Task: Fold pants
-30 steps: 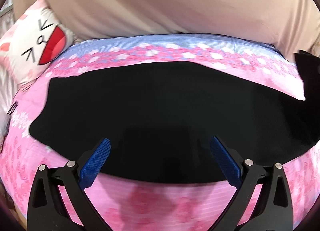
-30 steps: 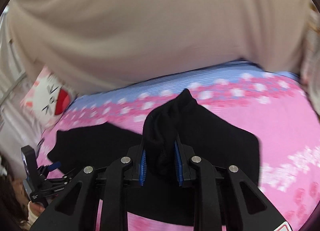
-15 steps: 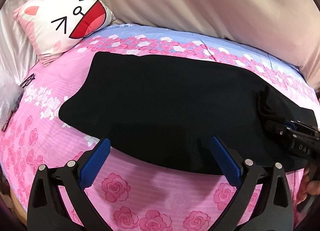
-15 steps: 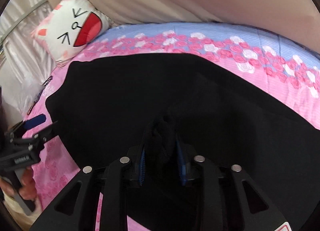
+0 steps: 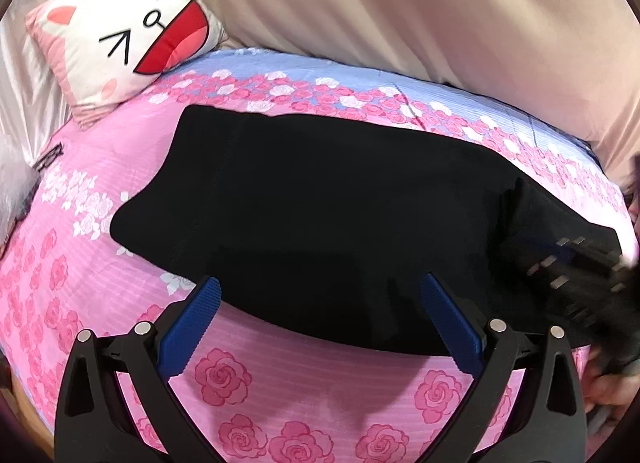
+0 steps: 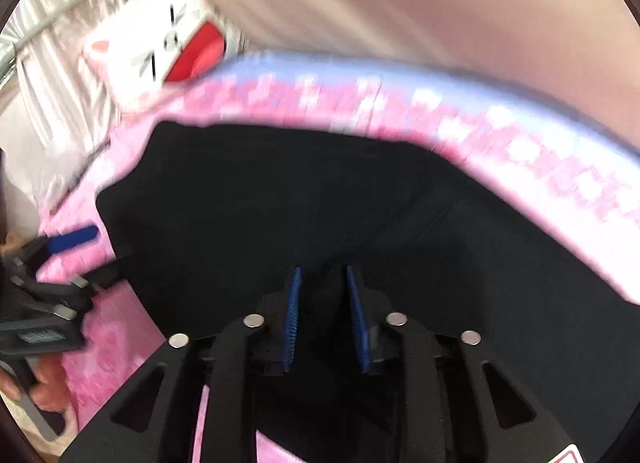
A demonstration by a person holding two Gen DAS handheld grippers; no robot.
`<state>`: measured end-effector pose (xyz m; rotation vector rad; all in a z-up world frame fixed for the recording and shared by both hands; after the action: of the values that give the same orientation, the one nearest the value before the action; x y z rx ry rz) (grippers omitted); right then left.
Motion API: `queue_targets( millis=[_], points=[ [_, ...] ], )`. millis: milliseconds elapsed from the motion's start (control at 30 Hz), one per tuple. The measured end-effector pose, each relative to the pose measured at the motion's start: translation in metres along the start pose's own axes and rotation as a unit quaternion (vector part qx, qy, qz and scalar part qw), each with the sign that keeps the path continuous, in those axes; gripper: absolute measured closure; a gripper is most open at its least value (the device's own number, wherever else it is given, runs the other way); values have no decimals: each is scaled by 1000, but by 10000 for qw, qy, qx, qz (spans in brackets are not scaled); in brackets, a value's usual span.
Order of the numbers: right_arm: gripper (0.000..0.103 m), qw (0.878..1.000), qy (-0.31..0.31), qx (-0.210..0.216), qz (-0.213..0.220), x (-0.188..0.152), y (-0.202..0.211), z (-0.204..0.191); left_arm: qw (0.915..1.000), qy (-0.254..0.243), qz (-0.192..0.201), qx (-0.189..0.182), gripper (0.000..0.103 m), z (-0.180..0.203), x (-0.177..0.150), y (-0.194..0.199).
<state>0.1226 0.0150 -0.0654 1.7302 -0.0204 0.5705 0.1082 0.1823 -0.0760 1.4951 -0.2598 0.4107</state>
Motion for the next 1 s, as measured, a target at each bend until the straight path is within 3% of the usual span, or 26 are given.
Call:
queue_targets(
  millis=[33, 67, 167, 233, 333, 433, 567, 667, 767, 833, 900, 1000],
  points=[
    [66, 10000, 32, 86, 14, -3, 5, -3, 10000, 72, -39, -3, 5, -5, 0, -1],
    [53, 9997, 27, 229, 35, -7, 14, -5, 9999, 139, -60, 11, 5, -9, 0, 0],
    [51, 9986, -169, 246, 426, -25, 55, 10, 9993, 336, -61, 138, 5, -29, 1, 2],
    [47, 9954, -632, -75, 715, -47, 88, 47, 9988, 430, -20, 238, 5, -39, 1, 4],
    [42, 9838, -1505, -623, 746, -94, 123, 116, 9982, 542, -35, 246, 5, -45, 1, 2],
    [42, 9602, -2566, -933, 594, -152, 140, 188, 9980, 593, -87, 225, 5, -41, 1, -4],
    [42, 9431, -3242, -404, 612, -191, 134, 227, 9979, 580, -252, 111, 5, -24, 2, -11],
    [41, 9415, -3332, 177, 467, -195, 109, 233, 9986, 456, -259, 43, 5, -7, 1, -9],
    [36, 9483, -3119, 209, 542, -186, 101, 223, 9984, 504, -258, 50, 5, -1, 0, -13],
    [55, 9566, -2852, 326, 505, -178, 95, 209, 9957, 819, -414, -111, 5, -11, -2, -21],
    [76, 9627, -2651, 97, 542, -171, 98, 198, 9909, 1182, -502, -414, 5, -24, -5, -24],
    [85, 9592, -2705, 45, 821, -169, 122, 201, 9832, 1687, -414, -566, 5, -48, -7, -21]
  ],
)
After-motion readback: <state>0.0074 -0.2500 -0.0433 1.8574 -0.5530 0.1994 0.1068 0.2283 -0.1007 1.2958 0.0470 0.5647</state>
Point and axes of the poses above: each gripper's, at about its wrist camera, not at the fingertips, and y roughly against the way its jaws point, z to its right, x to its top, the point moved 5 cm from there along -y, roughly the way its jaws point, and after that the axes turned 15 degrees about -z, right-handed, at the moved point
